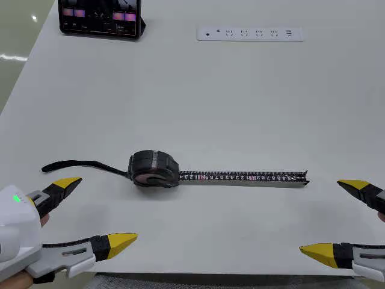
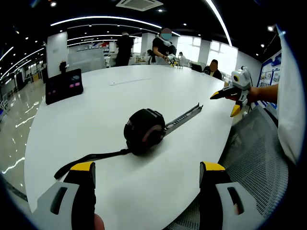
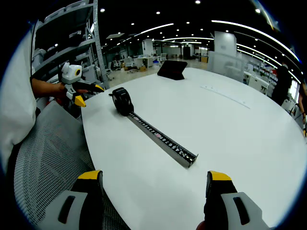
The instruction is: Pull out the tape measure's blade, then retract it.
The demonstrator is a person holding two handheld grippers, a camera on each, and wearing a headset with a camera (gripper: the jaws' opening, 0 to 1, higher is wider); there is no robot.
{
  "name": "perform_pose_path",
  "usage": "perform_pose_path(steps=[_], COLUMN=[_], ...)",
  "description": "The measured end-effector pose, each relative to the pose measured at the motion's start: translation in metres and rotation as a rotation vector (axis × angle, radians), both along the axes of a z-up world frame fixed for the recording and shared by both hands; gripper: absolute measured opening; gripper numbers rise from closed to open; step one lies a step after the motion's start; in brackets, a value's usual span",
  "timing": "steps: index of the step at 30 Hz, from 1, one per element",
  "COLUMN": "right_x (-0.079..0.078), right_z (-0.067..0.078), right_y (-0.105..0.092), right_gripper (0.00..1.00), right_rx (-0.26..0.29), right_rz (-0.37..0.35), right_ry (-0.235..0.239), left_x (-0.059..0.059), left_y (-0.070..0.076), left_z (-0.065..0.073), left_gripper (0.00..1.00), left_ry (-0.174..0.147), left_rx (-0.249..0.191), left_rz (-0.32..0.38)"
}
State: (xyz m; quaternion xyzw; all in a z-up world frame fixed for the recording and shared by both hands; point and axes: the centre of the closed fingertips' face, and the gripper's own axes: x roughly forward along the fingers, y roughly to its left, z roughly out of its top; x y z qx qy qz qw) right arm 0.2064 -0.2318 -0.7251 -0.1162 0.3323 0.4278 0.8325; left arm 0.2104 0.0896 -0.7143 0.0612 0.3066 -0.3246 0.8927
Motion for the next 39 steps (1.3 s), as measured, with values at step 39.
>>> perform_pose_path(steps=[39], right_x=[-0.011], right_z=[-0.008], right_y=[-0.012], right_gripper=[0.99], right_rx=[-0.010], right_rz=[-0.042], right_ry=[0.030], left_x=[-0.009], left_y=[0.001], left_z=[-0.007], left_gripper=[0.96], left_ry=[0.023], left_rx=[0.017], left_rz=[-0.005])
